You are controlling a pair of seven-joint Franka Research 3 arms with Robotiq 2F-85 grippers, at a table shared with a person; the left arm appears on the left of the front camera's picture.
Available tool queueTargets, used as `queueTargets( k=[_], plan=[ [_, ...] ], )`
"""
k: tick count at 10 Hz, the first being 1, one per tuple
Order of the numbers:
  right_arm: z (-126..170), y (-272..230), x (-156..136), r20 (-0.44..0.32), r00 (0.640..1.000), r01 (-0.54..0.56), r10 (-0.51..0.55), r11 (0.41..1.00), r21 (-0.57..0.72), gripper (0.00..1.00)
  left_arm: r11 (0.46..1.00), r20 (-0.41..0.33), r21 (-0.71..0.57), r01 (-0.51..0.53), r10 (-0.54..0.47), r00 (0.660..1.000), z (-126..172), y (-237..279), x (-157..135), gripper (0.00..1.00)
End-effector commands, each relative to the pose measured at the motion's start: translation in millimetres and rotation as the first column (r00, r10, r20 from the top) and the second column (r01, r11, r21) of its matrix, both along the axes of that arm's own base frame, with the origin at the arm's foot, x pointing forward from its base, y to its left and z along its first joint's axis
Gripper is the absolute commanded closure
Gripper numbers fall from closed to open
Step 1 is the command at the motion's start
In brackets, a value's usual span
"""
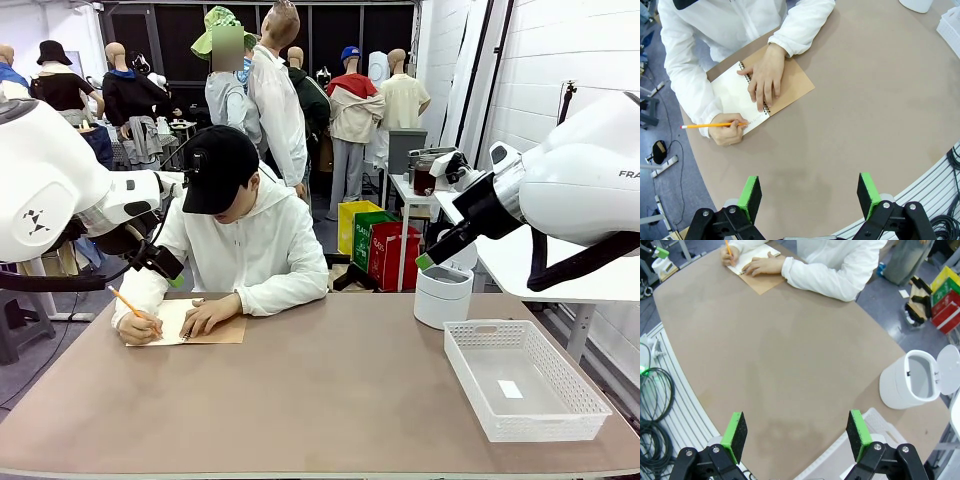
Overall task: Sort the paper based on its condition.
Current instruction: If a person hands you a paper, place it in the Organizing basket , and if it's crumpled, put it in the Trash can.
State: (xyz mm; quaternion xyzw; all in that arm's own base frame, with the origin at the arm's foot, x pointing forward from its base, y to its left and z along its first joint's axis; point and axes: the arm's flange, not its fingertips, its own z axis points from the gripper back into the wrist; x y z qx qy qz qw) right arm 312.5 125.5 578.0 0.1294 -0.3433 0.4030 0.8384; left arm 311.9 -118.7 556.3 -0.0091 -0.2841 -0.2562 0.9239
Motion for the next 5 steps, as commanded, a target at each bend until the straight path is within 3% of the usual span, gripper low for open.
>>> queueTargets(
  k=[1, 5],
  plan=[
    [0.2, -0.2, 0.0, -0.002, 1.000, 0.000, 0.000, 1.000, 0.005, 0.00, 1.000, 0.005, -0.005, -0.002, 0.002, 1.000, 0.9, 0.6, 0.1, 0.00],
    [0.2, -0.2, 0.0, -0.002, 1.000, 0.000, 0.000, 1.000, 0.005, 0.00, 1.000, 0.005, -0.005, -0.002, 0.002, 1.000, 0.9, 0.6, 0.1, 0.00]
  ],
)
